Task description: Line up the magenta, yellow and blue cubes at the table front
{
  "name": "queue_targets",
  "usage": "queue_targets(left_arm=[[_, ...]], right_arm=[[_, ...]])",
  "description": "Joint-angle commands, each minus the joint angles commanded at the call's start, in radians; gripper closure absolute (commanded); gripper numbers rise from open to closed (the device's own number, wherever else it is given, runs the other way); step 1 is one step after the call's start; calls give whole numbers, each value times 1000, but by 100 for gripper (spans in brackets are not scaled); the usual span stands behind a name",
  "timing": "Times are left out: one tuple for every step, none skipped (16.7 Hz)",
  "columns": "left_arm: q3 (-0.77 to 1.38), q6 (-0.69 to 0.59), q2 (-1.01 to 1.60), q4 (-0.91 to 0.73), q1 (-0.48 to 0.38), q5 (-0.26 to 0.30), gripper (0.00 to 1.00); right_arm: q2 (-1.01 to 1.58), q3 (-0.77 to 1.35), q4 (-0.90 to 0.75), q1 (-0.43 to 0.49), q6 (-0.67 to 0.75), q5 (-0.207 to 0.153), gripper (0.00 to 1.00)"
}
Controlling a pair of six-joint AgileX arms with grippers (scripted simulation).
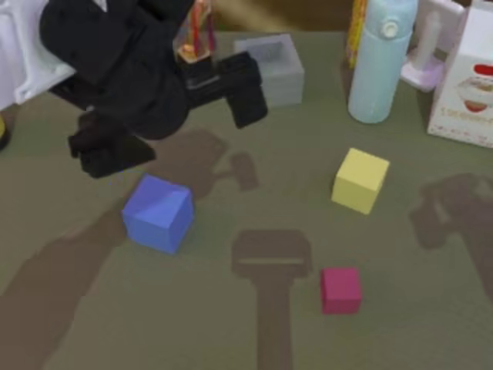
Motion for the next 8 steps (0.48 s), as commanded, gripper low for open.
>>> queue_targets(left_arm=[[-98, 35, -111, 56, 48, 0, 0], [-198, 74, -224, 113, 96, 1, 0], [-301, 116, -338, 171, 145, 2, 0], [-404, 163, -451, 230, 193, 3, 0], [-506, 211, -562, 289, 240, 4, 0], [-605, 261, -669, 347, 285, 6, 0], [-702, 313, -772, 404, 328, 8, 0], [-795, 364, -870, 460, 369, 10, 0]], right_arm=[[110, 90, -57, 18, -29, 0, 0], [229, 186, -119, 36, -60, 1, 0], [346, 281, -182, 55, -91, 1, 0], [461, 373, -245, 74, -122, 2, 0], [563, 458, -303, 91, -151, 2, 0], [667, 545, -364, 110, -181, 3, 0], [767, 630, -423, 127, -210, 3, 0], [862, 714, -480, 144, -239, 4, 0]])
